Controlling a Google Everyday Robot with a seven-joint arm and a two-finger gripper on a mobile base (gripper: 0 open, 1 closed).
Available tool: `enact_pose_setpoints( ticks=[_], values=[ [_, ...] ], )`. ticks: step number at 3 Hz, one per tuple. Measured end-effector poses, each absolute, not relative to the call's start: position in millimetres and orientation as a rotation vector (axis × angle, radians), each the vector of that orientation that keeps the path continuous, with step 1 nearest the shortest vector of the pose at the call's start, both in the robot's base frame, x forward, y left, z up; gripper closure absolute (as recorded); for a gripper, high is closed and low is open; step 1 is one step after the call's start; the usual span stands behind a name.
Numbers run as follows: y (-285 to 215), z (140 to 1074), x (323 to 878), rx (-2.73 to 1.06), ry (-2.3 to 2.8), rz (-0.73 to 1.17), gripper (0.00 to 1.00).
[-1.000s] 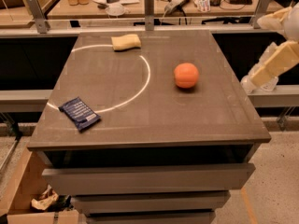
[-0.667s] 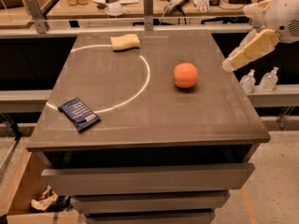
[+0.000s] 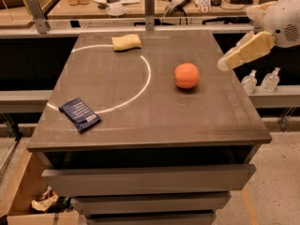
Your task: Move sponge near rxbar blueberry
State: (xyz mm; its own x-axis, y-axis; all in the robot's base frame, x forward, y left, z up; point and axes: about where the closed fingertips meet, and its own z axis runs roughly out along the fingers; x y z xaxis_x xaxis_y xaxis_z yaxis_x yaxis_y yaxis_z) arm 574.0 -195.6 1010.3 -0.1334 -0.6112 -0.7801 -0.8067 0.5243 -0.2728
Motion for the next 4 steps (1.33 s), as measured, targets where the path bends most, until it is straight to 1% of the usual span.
enact_pose_setpoints(
  ticks=[2, 3, 4],
  values=[
    [-165.0, 1008.1, 676.4, -0.868, 1.698, 0.313, 0.0],
    [-136.0, 1008.3, 728.3, -0.847, 1.644, 0.345, 0.0],
    [-95.5, 992.1, 764.8, -0.889, 1.626, 0.398, 0.0]
  ],
)
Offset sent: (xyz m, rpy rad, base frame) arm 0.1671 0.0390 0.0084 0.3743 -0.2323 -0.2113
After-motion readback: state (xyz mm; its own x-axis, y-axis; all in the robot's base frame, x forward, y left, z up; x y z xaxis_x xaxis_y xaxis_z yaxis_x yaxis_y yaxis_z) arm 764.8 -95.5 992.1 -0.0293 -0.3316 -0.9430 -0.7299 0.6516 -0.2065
